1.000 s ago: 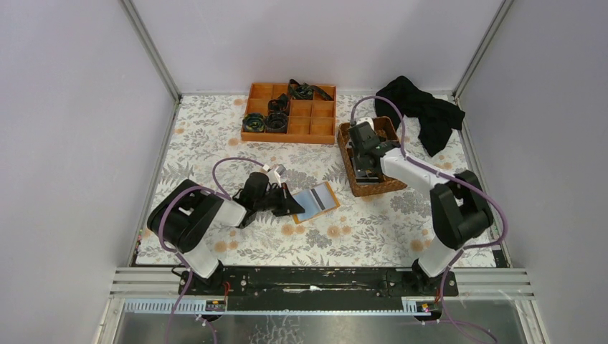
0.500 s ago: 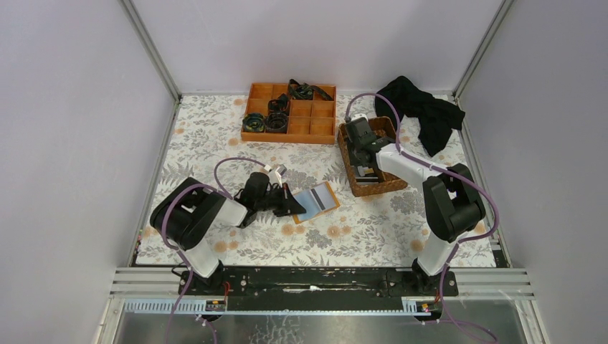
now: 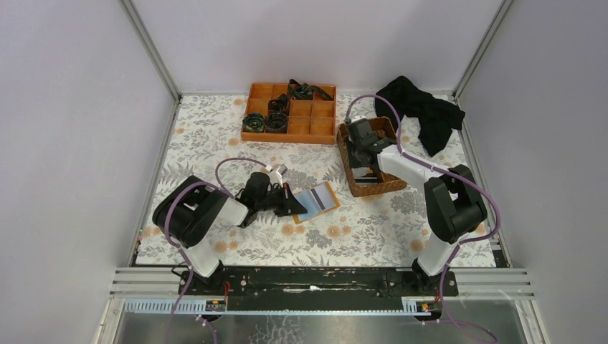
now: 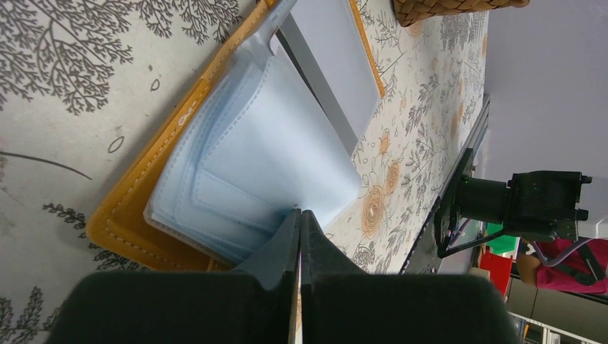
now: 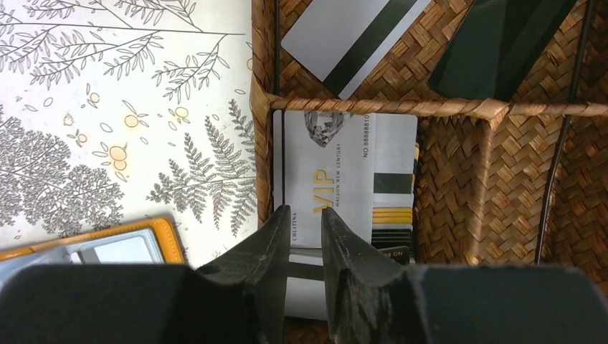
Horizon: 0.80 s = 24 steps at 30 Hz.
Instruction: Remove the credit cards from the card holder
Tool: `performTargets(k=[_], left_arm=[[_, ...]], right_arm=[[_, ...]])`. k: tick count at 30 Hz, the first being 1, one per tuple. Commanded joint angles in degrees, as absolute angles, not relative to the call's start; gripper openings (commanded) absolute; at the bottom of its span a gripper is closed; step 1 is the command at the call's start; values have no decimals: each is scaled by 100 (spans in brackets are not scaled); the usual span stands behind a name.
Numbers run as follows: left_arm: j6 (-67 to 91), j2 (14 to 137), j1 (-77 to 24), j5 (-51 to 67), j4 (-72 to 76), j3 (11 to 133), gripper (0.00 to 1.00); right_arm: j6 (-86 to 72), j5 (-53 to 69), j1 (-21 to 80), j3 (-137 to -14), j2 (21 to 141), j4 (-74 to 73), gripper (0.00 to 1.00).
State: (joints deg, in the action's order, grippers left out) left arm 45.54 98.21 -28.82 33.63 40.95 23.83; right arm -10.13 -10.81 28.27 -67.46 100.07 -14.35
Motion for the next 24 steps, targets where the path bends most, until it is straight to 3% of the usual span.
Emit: performTargets(k=[1,7,11,18,22,24], left_arm=[[4430,10083,-2900,3252,3657,2327,0],[4421,10016,-2892,3219,3655,2313,0],[4414,9608,-2896,3107,3702,2220,0],[4336,8463,-2976,2807,3368,2115,0],[4171,7799,-3033,2010,2929,2123,0],[4082,7533,-3045,1658,2813,2155,7]], right_arm=[[-1014,-929,2827,-6710,9554,-1273,29],[-1123,-725,2827,-6321,8709,-972,28],[-1256,207,2838,-6121,8500,-752,29],[-1390,575,3165,-5889,8839,-450,36],[-1452,730,3341,-5863,9231,-291,40],[-1496,732,3410,-5827,9404,-179,40]])
